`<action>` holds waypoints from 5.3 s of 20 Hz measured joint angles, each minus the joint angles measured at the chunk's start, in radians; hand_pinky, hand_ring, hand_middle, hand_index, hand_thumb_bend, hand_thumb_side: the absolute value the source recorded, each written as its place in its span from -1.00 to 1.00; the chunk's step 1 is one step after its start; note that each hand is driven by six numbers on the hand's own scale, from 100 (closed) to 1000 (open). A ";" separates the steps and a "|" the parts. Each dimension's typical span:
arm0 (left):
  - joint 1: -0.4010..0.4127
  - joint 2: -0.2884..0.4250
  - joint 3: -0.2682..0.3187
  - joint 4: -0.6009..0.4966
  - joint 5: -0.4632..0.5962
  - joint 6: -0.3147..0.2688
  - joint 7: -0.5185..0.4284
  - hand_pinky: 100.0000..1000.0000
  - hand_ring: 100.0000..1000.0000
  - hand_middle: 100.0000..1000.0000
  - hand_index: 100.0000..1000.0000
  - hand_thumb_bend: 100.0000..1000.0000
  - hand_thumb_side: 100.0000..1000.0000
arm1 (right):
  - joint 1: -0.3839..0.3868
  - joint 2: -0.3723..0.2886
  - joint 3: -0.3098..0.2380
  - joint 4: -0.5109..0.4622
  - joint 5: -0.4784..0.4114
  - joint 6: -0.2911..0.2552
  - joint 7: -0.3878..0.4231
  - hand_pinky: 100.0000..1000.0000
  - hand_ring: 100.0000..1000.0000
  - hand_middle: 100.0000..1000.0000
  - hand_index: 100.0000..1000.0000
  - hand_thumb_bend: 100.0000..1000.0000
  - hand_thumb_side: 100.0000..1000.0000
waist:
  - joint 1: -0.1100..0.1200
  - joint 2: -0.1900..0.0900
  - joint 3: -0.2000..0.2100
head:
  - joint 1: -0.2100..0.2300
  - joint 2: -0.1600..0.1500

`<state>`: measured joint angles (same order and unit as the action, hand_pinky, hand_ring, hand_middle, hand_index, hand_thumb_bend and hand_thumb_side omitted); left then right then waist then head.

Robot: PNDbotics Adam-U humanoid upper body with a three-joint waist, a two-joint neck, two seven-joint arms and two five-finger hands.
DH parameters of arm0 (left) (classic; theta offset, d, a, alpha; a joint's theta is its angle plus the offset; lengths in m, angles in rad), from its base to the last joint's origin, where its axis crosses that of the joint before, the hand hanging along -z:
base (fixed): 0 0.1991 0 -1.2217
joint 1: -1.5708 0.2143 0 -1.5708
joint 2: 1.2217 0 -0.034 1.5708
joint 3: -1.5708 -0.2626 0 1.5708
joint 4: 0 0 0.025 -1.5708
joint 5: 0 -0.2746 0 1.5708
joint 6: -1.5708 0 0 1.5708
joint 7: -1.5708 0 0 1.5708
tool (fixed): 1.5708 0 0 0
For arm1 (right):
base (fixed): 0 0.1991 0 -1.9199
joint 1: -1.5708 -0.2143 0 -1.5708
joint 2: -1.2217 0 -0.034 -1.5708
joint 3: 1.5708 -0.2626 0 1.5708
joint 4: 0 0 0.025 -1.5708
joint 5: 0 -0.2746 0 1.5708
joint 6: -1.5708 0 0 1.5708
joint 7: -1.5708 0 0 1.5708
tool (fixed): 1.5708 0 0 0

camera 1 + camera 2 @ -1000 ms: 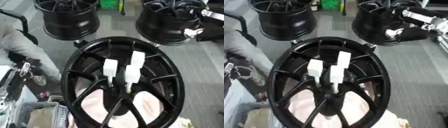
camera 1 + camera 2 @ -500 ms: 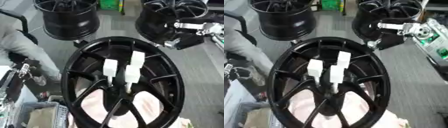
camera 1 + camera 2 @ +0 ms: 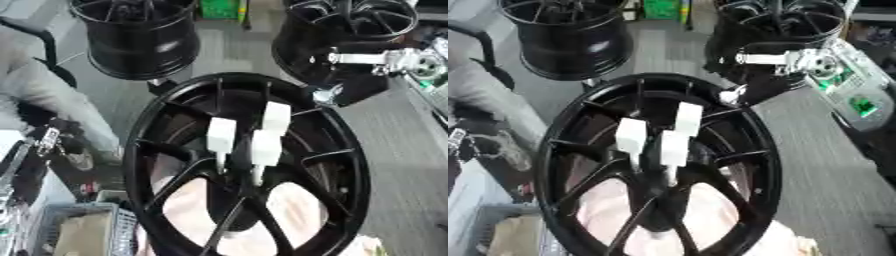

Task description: Pull the pin out of the wheel hub.

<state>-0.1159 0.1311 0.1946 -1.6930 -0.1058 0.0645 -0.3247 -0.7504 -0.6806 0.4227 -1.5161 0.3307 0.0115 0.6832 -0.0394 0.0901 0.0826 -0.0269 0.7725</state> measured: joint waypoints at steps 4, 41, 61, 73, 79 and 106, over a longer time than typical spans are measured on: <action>0.000 0.000 0.000 0.000 0.000 0.000 -0.001 0.23 0.13 0.18 0.40 -1.00 0.55 | -0.007 0.011 0.007 0.000 0.000 -0.004 0.005 0.52 0.80 0.87 1.00 -0.96 0.14 | 0.000 0.000 0.001 | -0.003 0.000; 0.000 0.000 -0.004 0.000 -0.001 0.002 -0.005 0.24 0.15 0.19 0.40 -1.00 0.56 | -0.006 0.068 0.075 -0.060 -0.017 -0.024 0.103 0.52 0.82 0.89 1.00 -1.00 0.19 | -0.005 0.000 0.000 | -0.005 0.000; 0.000 0.000 -0.006 0.000 -0.001 0.004 -0.006 0.24 0.15 0.19 0.40 -1.00 0.56 | 0.057 0.034 0.076 -0.134 -0.044 0.003 0.103 0.50 0.81 0.87 1.00 -0.98 0.13 | -0.006 0.003 0.008 | -0.009 0.000; 0.000 0.000 -0.006 0.000 -0.001 0.004 -0.006 0.24 0.15 0.19 0.40 -1.00 0.56 | 0.057 0.035 0.076 -0.097 -0.040 0.009 0.091 0.41 0.69 0.76 0.95 -1.00 0.13 | -0.006 0.003 0.010 | -0.011 0.000; 0.000 0.000 -0.006 0.000 -0.001 0.004 -0.006 0.24 0.15 0.19 0.40 -1.00 0.56 | 0.065 0.046 0.077 -0.082 -0.023 0.004 0.099 0.28 0.55 0.65 0.88 -1.00 0.15 | -0.006 0.003 0.010 | -0.012 0.000; 0.000 0.000 -0.007 0.000 -0.001 0.006 -0.008 0.24 0.15 0.19 0.40 -1.00 0.57 | 0.074 0.118 0.101 -0.072 0.134 -0.046 0.132 -0.94 -0.28 -0.08 0.02 -1.00 -1.00 | -0.010 0.004 0.013 | -0.020 0.000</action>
<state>-0.1159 0.1310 0.1879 -1.6930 -0.1068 0.0707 -0.3331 -0.6764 -0.5630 0.5241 -1.5881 0.4651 -0.0345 0.8156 -0.0495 0.0943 0.0958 -0.0469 0.7725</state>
